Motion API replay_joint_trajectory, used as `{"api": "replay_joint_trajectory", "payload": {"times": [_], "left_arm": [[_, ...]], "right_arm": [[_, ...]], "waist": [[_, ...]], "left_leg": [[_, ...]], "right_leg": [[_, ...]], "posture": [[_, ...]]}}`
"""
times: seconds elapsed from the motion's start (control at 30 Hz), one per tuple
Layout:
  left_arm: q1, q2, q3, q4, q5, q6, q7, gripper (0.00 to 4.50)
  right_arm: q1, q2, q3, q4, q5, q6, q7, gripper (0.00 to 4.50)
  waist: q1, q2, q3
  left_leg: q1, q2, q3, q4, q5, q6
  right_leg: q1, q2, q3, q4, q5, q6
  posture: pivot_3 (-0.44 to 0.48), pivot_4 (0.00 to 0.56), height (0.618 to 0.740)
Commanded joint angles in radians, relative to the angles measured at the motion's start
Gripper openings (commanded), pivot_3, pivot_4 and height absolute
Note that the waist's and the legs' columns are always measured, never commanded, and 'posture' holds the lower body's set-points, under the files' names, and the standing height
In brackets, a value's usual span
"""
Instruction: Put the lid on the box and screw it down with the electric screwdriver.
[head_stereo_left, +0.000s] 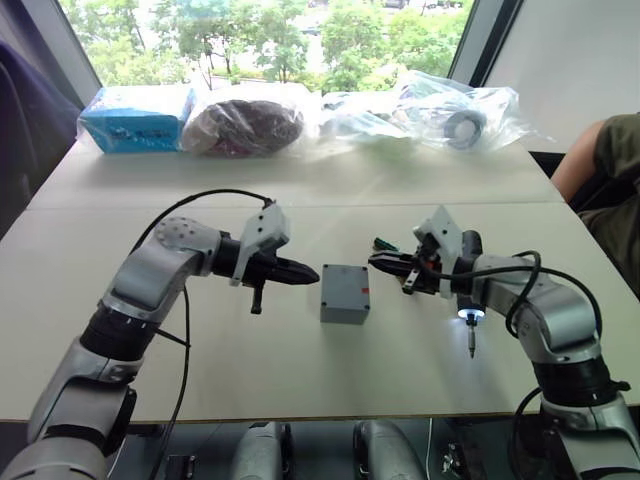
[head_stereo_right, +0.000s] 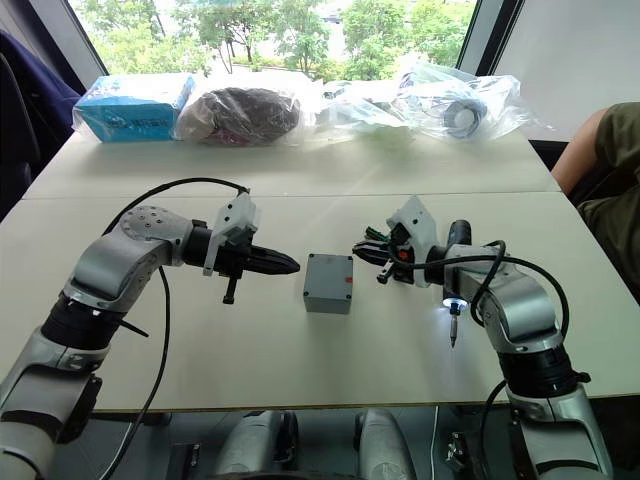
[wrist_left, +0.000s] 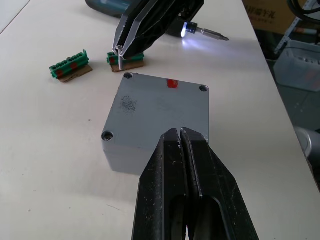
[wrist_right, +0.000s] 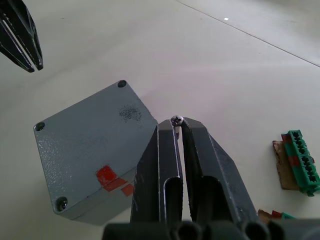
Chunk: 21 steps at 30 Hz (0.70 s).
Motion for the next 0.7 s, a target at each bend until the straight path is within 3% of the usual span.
{"api": "replay_joint_trajectory", "payload": {"times": [0.03,0.7], "left_arm": [[-0.01,0.001,0.009,-0.011,0.0,-0.015,0.003,0.0],[-0.002,0.0,0.011,-0.008,0.001,-0.026,0.016,0.0]], "right_arm": [[0.0,-0.006,-0.008,-0.037,0.022,-0.004,-0.001,0.07],[0.007,-0.016,0.032,-0.007,0.001,-0.04,-0.003,0.07]], "waist": [[0.0,0.0,0.0],[0.0,0.0,0.0]], "left_leg": [[0.0,0.0,0.0,0.0,0.0,0.0],[0.0,0.0,0.0,0.0,0.0,0.0]], "right_leg": [[0.0,0.0,0.0,0.0,0.0,0.0],[0.0,0.0,0.0,0.0,0.0,0.0]], "posture": [[0.0,0.15,0.74],[0.0,0.15,0.74]]}}
